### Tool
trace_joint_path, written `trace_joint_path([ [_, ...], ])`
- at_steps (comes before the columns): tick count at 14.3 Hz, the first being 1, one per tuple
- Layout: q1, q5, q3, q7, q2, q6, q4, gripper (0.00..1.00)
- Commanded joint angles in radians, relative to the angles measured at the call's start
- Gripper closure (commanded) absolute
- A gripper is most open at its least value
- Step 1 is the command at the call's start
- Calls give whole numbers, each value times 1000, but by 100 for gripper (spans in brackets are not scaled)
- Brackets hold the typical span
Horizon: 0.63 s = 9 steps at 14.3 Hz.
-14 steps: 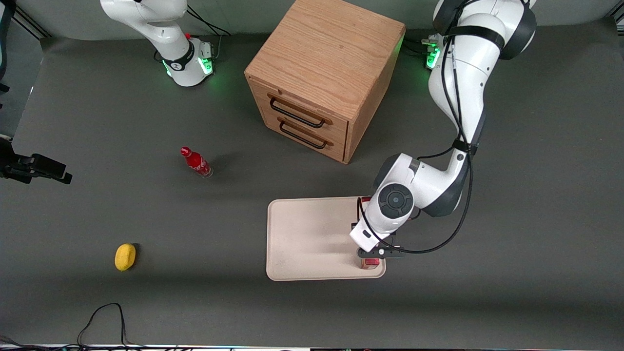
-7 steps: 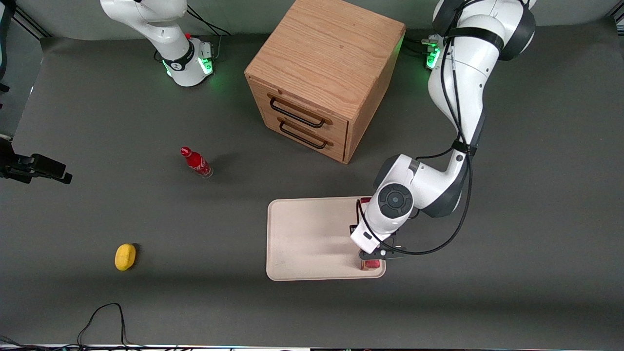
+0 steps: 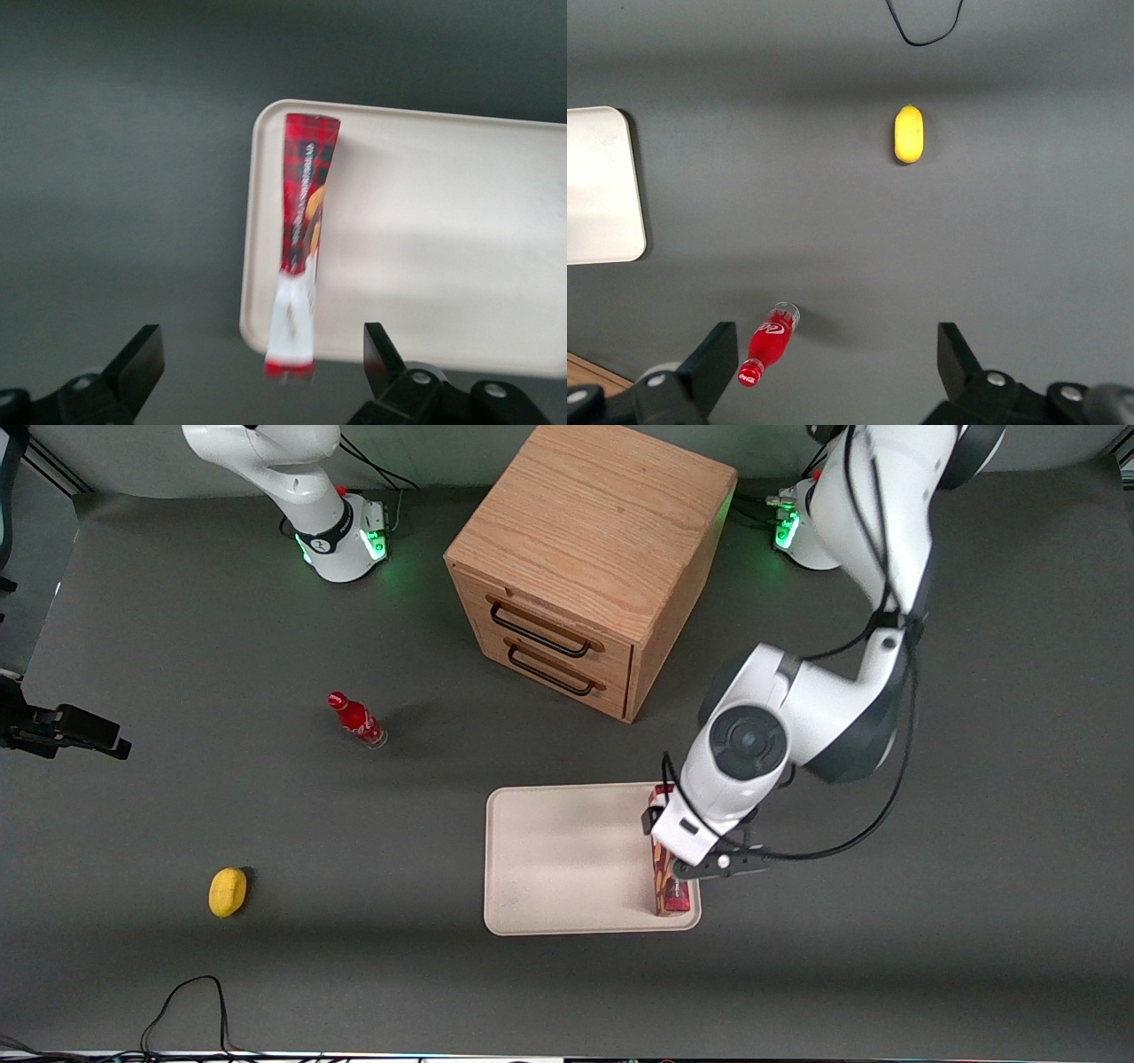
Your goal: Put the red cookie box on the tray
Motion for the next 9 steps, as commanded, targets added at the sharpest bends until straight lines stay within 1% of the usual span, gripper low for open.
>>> trace_joint_path([
  [1, 7, 1, 2, -4, -141, -119, -44, 0],
  [3, 38, -13, 2, 16, -196, -198, -48, 0],
  [6, 118, -54, 2, 172, -270, -325, -64, 0],
  [9, 199, -54, 4, 283, -383, -315, -201, 0],
])
